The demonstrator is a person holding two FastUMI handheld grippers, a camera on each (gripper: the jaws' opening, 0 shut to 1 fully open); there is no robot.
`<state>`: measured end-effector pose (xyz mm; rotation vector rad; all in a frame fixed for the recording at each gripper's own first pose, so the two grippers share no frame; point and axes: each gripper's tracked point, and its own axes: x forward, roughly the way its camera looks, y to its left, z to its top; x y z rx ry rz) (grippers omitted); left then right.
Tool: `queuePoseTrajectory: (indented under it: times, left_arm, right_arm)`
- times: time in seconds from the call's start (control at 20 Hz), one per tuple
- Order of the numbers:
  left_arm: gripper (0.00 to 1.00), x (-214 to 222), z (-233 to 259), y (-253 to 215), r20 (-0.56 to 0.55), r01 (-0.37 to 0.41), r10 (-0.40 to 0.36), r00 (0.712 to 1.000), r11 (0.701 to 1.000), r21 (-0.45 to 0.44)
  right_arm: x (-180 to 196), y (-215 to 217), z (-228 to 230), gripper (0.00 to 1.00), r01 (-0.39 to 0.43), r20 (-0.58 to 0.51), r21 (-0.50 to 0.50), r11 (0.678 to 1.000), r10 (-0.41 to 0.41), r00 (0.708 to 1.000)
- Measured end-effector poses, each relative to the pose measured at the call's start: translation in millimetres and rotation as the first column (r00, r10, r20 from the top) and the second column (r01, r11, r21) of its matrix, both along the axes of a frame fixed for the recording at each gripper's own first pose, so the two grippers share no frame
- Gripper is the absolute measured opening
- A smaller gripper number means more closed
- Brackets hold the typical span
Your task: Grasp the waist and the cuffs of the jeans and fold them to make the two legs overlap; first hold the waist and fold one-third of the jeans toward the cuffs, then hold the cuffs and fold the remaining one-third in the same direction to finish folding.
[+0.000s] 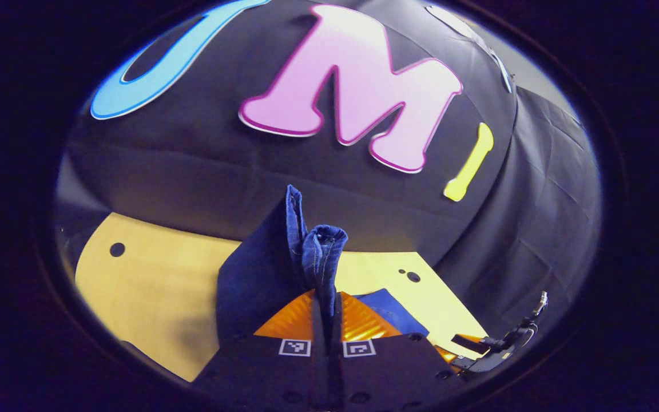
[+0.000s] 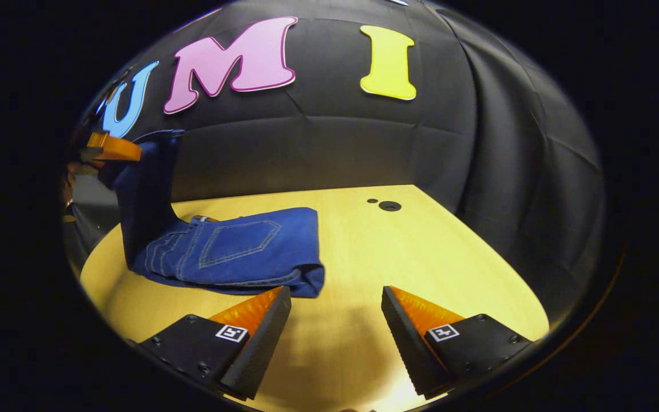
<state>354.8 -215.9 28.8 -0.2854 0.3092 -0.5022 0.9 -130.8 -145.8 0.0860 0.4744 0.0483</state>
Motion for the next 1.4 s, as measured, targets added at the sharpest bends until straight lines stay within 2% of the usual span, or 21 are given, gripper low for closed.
queuePoseTrajectory:
  times: [0.15,0.25,0.4,0.5,0.65,0.7,0.75,0.8,0.85,1.0,1.15,1.3,1.4]
  left_arm:
    - [0.06,2.6,-20.6,-82.4,-0.046,0.095,-0.095,0.994,0.995,-0.016]
    - [0.06,4.0,-47.2,-124.2,-0.080,0.135,-0.134,0.988,0.991,0.004]
    - [0.07,16.5,-88.0,-141.4,-0.128,0.142,-0.131,0.983,0.987,0.078]
    - [0.13,12.7,-100.1,-154.1,-0.157,0.154,-0.145,0.977,0.987,0.046]
    - [0.34,1.9,-99.4,-170.1,-0.134,0.185,-0.195,0.972,0.979,-0.080]
    - [0.74,-2.8,-94.4,-166.7,-0.115,0.183,-0.193,0.974,0.979,-0.092]
    - [0.80,-8.3,-89.0,-157.1,-0.093,0.171,-0.179,0.979,0.981,-0.087]
    - [0.92,-16.6,-81.3,-143.3,-0.063,0.151,-0.156,0.986,0.985,-0.083]
    - [0.95,-28.1,-71.3,-126.6,-0.029,0.132,-0.135,0.990,0.988,-0.085]
    - [0.96,-85.2,-31.5,-65.7,0.066,0.069,-0.062,0.996,0.992,-0.106]
    - [0.96,-146.7,-4.4,15.8,0.161,-0.022,0.031,0.987,0.998,-0.059]
    - [0.96,-198.7,22.0,105.4,0.242,-0.178,0.171,0.955,0.984,0.006]
    - [0.96,-234.9,39.6,157.8,0.289,-0.269,0.256,0.922,0.963,0.006]
  right_arm:
    - [-0.9,-19.5,-2.0,0.98,0.012,-0.010,0.003,1.000,-0.012,1.000]
    - [-5.0,-31.4,-5.0,0.98,0.024,-0.022,0.008,1.000,-0.023,0.999]
    - [-13.8,-43.3,-8.0,0.98,0.032,-0.035,0.017,0.999,-0.032,0.999]
    - [-18.0,-48.4,-7.8,0.98,0.037,-0.036,0.007,0.999,-0.036,0.999]
    - [-28.8,-50.2,1.4,0.98,0.055,-0.026,0.013,0.998,-0.055,0.998]
    - [-33.4,-47.6,7.3,0.98,0.059,-0.020,0.022,0.998,-0.059,0.998]
    - [-37.2,-42.1,13.3,0.98,0.056,-0.017,0.036,0.998,-0.056,0.998]
    - [-43.4,-35.2,21.5,0.98,0.048,-0.016,0.049,0.998,-0.047,0.999]
    - [-50.0,-29.6,34.7,0.98,0.041,-0.006,0.054,0.998,-0.041,0.999]
    - [-71.1,-14.1,87.4,0.97,0.027,0.061,0.064,0.998,-0.031,0.998]
    - [-100.8,3.1,148.6,0.97,0.005,0.131,0.060,0.998,-0.012,0.991]
    - [-130.7,15.9,205.8,0.97,-0.009,0.201,0.057,0.998,-0.003,0.980]
    - [-146.8,27.1,243.4,0.97,-0.021,0.248,0.066,0.998,0.004,0.969]
